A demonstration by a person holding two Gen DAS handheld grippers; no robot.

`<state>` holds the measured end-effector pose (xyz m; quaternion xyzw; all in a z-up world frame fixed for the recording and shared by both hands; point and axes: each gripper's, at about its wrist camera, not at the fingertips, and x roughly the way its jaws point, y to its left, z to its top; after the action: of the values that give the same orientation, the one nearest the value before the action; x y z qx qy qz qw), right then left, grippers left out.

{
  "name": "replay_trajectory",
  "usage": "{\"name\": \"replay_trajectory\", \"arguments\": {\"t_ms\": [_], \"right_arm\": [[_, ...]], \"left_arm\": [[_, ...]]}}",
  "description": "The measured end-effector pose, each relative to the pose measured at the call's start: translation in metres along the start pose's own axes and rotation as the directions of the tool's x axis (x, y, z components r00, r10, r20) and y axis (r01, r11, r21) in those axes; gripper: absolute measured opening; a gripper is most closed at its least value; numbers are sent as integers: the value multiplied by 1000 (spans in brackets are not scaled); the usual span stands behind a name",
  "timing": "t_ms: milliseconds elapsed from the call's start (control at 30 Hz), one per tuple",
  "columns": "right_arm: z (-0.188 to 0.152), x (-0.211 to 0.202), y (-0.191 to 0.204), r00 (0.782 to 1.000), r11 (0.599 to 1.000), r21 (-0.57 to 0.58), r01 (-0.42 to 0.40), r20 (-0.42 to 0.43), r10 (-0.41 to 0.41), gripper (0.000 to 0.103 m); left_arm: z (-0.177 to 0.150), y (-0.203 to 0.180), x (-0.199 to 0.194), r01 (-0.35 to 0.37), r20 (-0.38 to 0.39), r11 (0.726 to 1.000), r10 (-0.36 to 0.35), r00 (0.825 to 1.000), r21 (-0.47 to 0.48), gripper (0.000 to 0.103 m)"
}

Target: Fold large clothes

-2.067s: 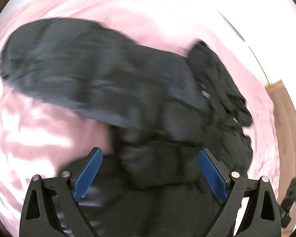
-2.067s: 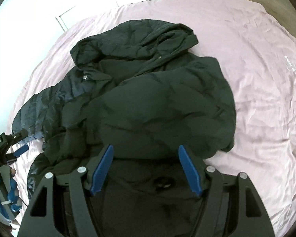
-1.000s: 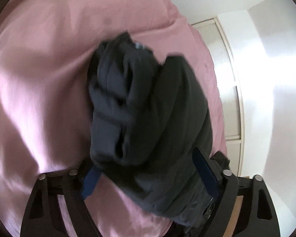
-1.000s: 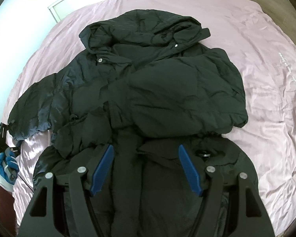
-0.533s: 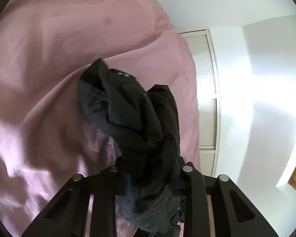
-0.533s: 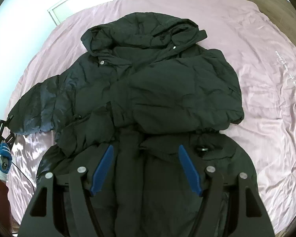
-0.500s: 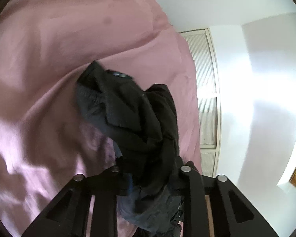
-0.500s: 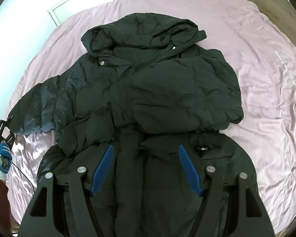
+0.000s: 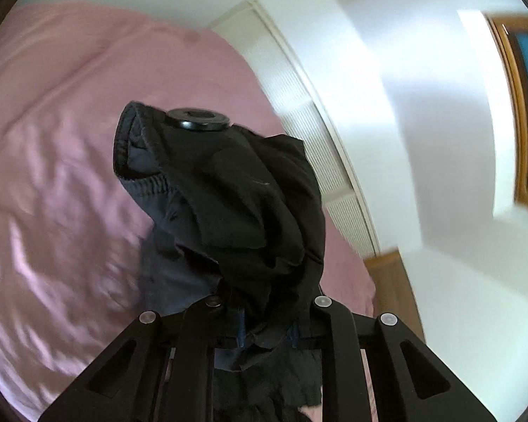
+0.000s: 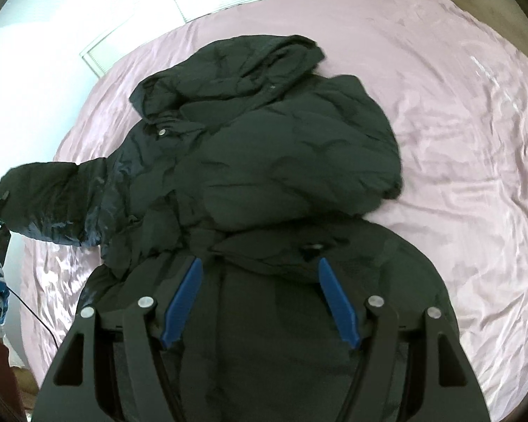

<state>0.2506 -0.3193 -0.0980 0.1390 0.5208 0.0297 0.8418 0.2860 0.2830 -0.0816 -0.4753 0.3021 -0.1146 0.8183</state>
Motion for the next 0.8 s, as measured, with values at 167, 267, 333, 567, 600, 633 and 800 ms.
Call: {"name": "replay_trajectory", "arguments": {"t_ms": [167, 267, 333, 567, 600, 633, 800], "right_arm": [[1, -14, -38, 1000, 1000, -3, 20, 11, -20, 68], [4, -21, -57, 1000, 1000, 6, 19, 17, -19, 68], [4, -24, -73, 1000, 1000, 20, 15, 15, -15, 68], [-3, -23, -109, 1000, 998, 60, 13, -1, -13, 68], [-5, -23, -111, 1000, 998, 62, 14, -3, -13, 68], [-6, -22, -115, 1000, 998, 63, 15, -6, -15, 68], [-13, -19, -128, 1000, 997, 75, 18, -16, -17, 68]], "left_arm": [[-51, -58, 44, 13, -105, 993, -1, 994, 115, 16], [-92, -82, 70, 23, -175, 983, 9, 985, 181, 16], [-118, -92, 89, 24, -221, 978, 23, 975, 206, 16], [-194, -97, 146, -25, -365, 944, 151, 919, 328, 16], [-203, -94, 153, -35, -380, 938, 174, 908, 344, 16], [-210, -90, 158, -43, -395, 935, 191, 899, 353, 16], [-229, -71, 178, -76, -430, 922, 248, 868, 379, 16]]}}
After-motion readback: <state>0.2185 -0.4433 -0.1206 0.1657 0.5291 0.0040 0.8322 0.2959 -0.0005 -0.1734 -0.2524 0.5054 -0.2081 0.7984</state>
